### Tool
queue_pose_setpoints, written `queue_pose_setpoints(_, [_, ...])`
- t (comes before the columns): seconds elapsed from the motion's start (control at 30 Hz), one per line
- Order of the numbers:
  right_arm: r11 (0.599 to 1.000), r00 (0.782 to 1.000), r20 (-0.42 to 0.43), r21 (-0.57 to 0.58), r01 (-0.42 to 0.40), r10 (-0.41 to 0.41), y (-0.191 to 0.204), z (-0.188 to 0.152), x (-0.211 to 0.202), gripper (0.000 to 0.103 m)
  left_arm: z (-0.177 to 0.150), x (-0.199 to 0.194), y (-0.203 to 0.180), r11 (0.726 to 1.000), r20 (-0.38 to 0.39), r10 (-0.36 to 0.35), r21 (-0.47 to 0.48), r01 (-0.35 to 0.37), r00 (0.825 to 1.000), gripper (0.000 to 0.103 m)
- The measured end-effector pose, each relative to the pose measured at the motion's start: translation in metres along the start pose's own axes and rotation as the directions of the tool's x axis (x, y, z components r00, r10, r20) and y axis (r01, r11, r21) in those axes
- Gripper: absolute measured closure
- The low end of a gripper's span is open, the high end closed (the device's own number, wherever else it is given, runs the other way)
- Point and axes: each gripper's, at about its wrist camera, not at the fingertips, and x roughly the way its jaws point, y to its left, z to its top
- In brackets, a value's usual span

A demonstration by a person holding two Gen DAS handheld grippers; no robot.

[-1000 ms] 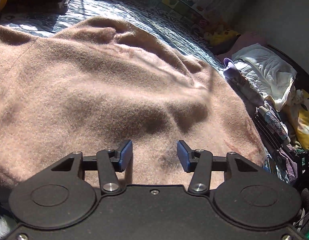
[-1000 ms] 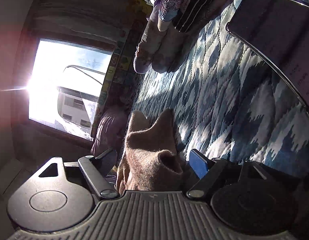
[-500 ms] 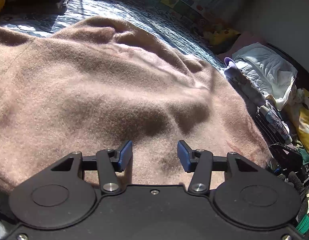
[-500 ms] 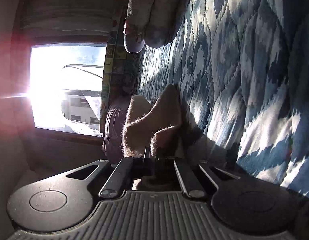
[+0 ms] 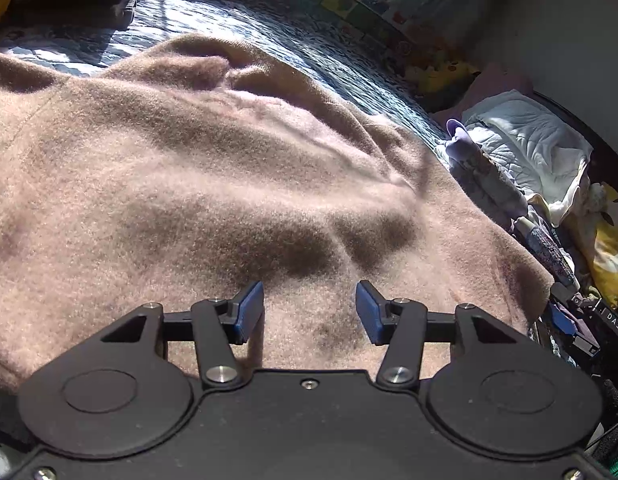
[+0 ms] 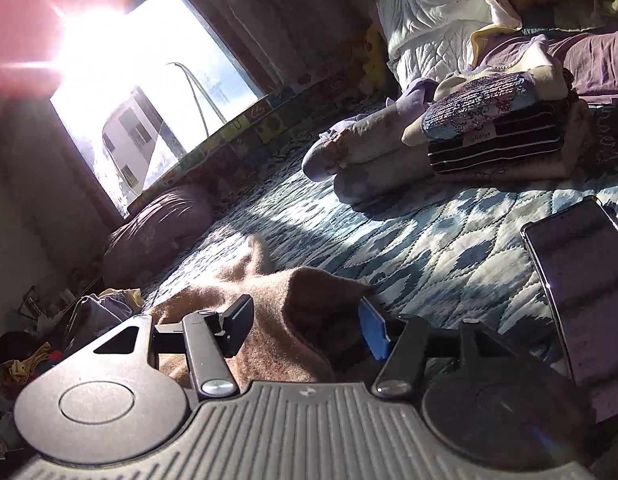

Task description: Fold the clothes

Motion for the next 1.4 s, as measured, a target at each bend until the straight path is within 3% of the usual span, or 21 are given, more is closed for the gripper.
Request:
queue_pose_setpoints(0.07, [0.975, 0.999, -0.019, 0.219, -0.044, 0.05, -0.03, 0.006, 0.007, 0.035, 0.0, 0.001, 0.0, 1.0, 0.0, -0.001, -0.001, 0.001, 1.0, 0.052])
queue_pose_setpoints(0.1, [0.934, 0.995, -0.033, 0.35, -0.073, 0.09, -0.048, 0.007, 0.015, 0.035, 0.0, 0.002, 0.0, 1.0, 0.0, -0.002, 0.0, 0.002, 1.0, 0.052])
queue_pose_setpoints(0.17, [0.805, 0.984, -0.05, 0.583, -0.111, 0.172, -0.077, 0.001, 0.034, 0.031, 0.001, 0.004, 0.001, 1.0, -0.002, -0.003, 0.0, 0.003, 1.0, 0.052])
queue_pose_setpoints(0.23, [0.689, 0.969, -0.071, 0.716, -0.115, 0.236, -0.095, -0.003, 0.056, 0.031, 0.002, 0.005, 0.002, 1.0, -0.003, -0.007, -0.003, 0.007, 1.0, 0.052])
queue_pose_setpoints(0.27, [0.653, 0.963, -0.077, 0.749, -0.114, 0.257, -0.1, -0.003, 0.066, 0.032, 0.003, 0.006, 0.003, 1.0, -0.003, -0.01, -0.005, 0.01, 1.0, 0.052])
queue_pose_setpoints(0.33, [0.638, 0.961, -0.096, 0.764, -0.097, 0.26, -0.103, 0.005, 0.085, 0.033, 0.005, 0.008, 0.004, 1.0, -0.005, -0.014, -0.004, 0.014, 1.0, 0.052])
queue_pose_setpoints(0.4, [0.654, 0.948, -0.136, 0.751, -0.091, 0.288, -0.102, 0.016, 0.107, 0.043, 0.007, 0.01, 0.005, 1.0, -0.007, -0.018, -0.003, 0.018, 1.0, 0.052])
queue_pose_setpoints(0.43, [0.681, 0.937, -0.186, 0.728, -0.071, 0.297, -0.1, 0.021, 0.121, 0.06, 0.008, 0.01, 0.006, 1.0, -0.008, -0.021, -0.004, 0.021, 1.0, 0.052])
queue_pose_setpoints(0.47, [0.73, 0.928, -0.24, 0.682, -0.047, 0.285, -0.094, 0.026, 0.133, 0.093, 0.009, 0.011, 0.006, 1.0, -0.009, -0.024, -0.006, 0.024, 1.0, 0.052])
queue_pose_setpoints(0.53, [0.832, 0.939, -0.261, 0.553, -0.045, 0.224, -0.075, 0.038, 0.137, 0.098, 0.011, 0.011, 0.008, 0.999, -0.01, -0.031, -0.015, 0.031, 0.999, 0.052])
queue_pose_setpoints(0.6, [0.886, 0.965, -0.15, 0.446, -0.129, 0.216, -0.055, 0.054, 0.121, 0.098, 0.012, 0.01, 0.011, 0.999, -0.011, -0.041, -0.029, 0.04, 0.999, 0.052])
queue_pose_setpoints(0.67, [0.966, 0.984, 0.009, 0.187, -0.178, 0.179, -0.019, 0.076, 0.088, 0.098, 0.013, 0.008, 0.012, 0.998, -0.011, -0.047, -0.036, 0.047, 0.999, 0.052])
queue_pose_setpoints(0.73, [0.993, 0.993, 0.071, -0.078, -0.092, 0.097, 0.015, 0.087, 0.072, 0.098, 0.013, 0.007, 0.013, 0.998, -0.013, -0.051, -0.036, 0.05, 0.999, 0.052])
queue_pose_setpoints(0.8, [0.98, 0.999, 0.026, -0.196, -0.021, 0.026, 0.029, 0.095, 0.082, 0.098, 0.012, 0.008, 0.014, 0.998, -0.016, -0.055, -0.039, 0.055, 0.998, 0.052])
queue_pose_setpoints(0.83, [0.978, 1.0, 0.002, -0.207, 0.003, -0.002, 0.03, 0.098, 0.087, 0.096, 0.012, 0.007, 0.014, 0.998, -0.017, -0.057, -0.04, 0.057, 0.998, 0.051])
queue_pose_setpoints(0.9, [0.97, 0.996, -0.006, -0.23, 0.08, -0.083, 0.03, 0.101, 0.091, 0.079, 0.012, 0.007, 0.014, 0.997, -0.016, -0.061, -0.045, 0.06, 0.998, 0.051])
queue_pose_setpoints(0.93, [0.974, 0.996, -0.015, -0.207, 0.087, -0.091, 0.025, 0.103, 0.091, 0.06, 0.012, 0.006, 0.015, 0.997, -0.015, -0.063, -0.051, 0.063, 0.998, 0.051])
queue_pose_setpoints(0.97, [0.983, 0.996, -0.017, -0.159, 0.088, -0.091, 0.017, 0.103, 0.09, 0.051, 0.013, 0.006, 0.016, 0.996, -0.015, -0.065, -0.056, 0.064, 0.998, 0.051])
queue_pose_setpoints(1.17, [0.984, 0.99, -0.087, 0.128, 0.124, -0.113, -0.045, 0.079, 0.077, 0.046, 0.012, 0.007, 0.015, 0.996, -0.017, -0.066, -0.058, 0.065, 0.998, 0.05])
queue_pose_setpoints(1.4, [0.973, 0.968, -0.235, 0.19, 0.134, -0.087, -0.062, 0.038, 0.105, 0.043, 0.01, 0.007, 0.012, 0.997, -0.017, -0.064, -0.05, 0.063, 0.998, 0.048])
